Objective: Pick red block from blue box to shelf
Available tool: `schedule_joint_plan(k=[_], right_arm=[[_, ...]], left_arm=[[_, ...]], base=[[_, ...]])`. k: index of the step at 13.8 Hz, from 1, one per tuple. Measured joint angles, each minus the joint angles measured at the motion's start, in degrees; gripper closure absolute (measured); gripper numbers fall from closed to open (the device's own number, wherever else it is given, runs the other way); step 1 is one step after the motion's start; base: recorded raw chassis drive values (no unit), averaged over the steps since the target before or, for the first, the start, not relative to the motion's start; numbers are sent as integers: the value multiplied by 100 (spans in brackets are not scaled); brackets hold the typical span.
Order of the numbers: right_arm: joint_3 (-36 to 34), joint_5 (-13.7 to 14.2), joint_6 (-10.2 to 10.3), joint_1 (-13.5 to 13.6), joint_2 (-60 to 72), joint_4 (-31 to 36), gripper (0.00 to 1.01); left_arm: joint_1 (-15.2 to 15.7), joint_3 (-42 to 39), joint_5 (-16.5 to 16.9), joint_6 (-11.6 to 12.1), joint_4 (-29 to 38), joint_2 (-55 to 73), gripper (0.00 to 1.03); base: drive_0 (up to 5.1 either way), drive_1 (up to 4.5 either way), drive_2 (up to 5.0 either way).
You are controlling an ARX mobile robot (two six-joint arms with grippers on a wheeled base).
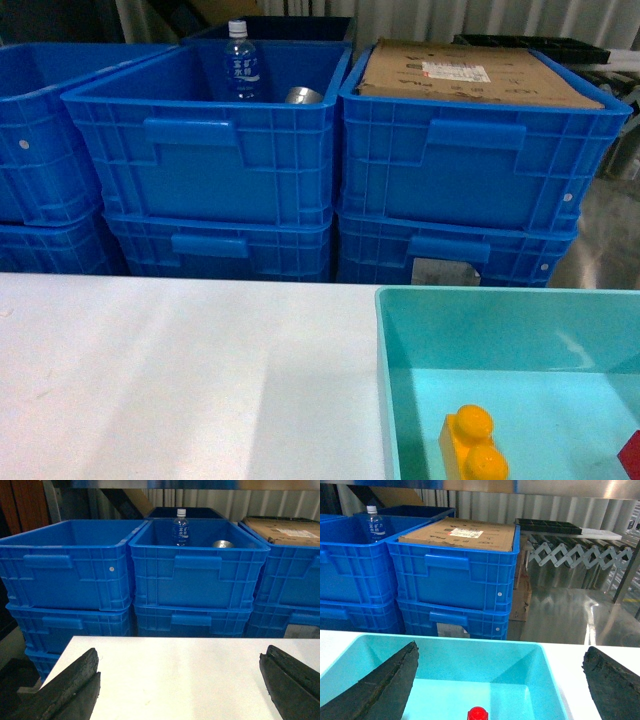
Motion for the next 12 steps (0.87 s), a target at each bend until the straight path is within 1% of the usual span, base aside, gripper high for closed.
schedule_joint_plan(k=[4,5,6,7,9,10,12], right_arm=[[0,0,0,0,0,0,3],[0,0,2,0,0,0,19],[0,0,2,0,0,0,32],[0,2,-4,0,0,0,27],[0,2,0,0,0,0,2],[0,0,2,0,0,0,3],[0,0,4,0,0,0,3]], left_arm=[[0,0,0,0,0,0,5],[0,0,0,0,0,0,5],[0,0,0,0,0,0,5],[0,0,0,0,0,0,5],[0,0,0,0,0,0,5],[0,0,0,0,0,0,5],[0,0,0,0,0,0,5]], base=[[0,0,0],[0,0,0],[0,0,0],[0,0,0],[0,0,0],[0,0,0],[0,0,0]])
